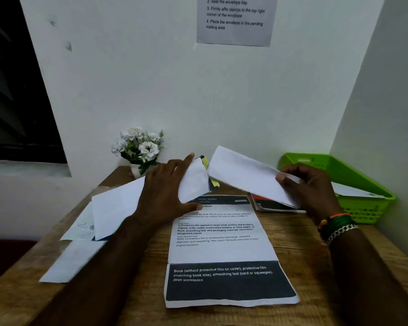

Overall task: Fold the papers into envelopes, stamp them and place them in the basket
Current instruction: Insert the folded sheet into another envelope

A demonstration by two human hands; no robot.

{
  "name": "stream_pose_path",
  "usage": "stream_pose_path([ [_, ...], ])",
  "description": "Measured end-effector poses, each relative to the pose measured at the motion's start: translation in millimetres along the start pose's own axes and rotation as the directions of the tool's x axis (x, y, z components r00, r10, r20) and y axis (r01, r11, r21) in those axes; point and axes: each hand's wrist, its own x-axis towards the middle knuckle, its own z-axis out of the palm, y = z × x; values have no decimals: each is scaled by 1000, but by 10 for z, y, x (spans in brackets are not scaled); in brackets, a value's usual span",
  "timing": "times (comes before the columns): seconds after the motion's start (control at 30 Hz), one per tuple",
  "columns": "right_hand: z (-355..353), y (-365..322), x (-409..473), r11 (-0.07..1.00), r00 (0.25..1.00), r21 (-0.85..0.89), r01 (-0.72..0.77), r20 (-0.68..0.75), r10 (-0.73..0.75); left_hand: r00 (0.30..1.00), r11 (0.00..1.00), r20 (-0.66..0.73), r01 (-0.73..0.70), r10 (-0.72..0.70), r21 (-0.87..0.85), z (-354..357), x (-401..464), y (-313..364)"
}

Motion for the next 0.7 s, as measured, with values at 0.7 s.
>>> stream_pose_path([
  [0.7, 537, -15, -177, 999, 997, 43, -29, 75, 25, 982, 988, 133, -144, 135, 63, 76, -74, 425],
])
